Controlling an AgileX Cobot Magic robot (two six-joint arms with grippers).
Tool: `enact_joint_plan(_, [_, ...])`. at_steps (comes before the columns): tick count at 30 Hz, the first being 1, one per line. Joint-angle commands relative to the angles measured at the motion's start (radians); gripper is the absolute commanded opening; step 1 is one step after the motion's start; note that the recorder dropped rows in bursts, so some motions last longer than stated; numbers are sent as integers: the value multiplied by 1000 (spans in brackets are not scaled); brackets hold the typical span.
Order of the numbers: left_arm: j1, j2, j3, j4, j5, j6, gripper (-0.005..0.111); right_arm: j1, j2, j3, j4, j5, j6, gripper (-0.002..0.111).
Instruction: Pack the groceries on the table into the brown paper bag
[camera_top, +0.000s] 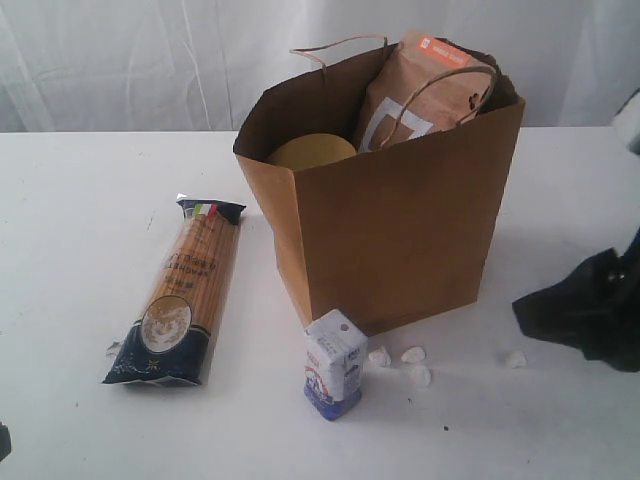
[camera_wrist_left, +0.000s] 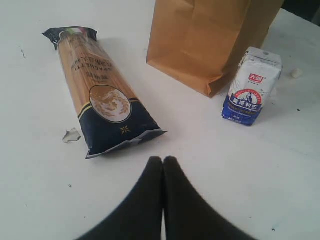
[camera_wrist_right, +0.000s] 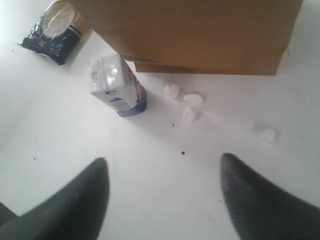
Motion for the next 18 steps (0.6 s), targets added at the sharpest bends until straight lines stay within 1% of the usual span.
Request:
enact_joint_plan(1, [-4,-6,4,2,1,-4,0,49,32,24,35,-74,-118,76])
enact_joint_plan(6, [-4,-6,4,2,1,-4,0,158,114,24,32,-163,-134,76])
enact_joint_plan(12, [-4,-6,4,2,1,-4,0,313,252,9,-5,-277,-134,76])
enact_joint_plan(16, [-4,-6,4,2,1,-4,0,395,354,-25,-25,-329,-134,76])
enact_joint_plan(18, [-4,-6,4,2,1,-4,0,420,402,-46,-25,-340,-125,76])
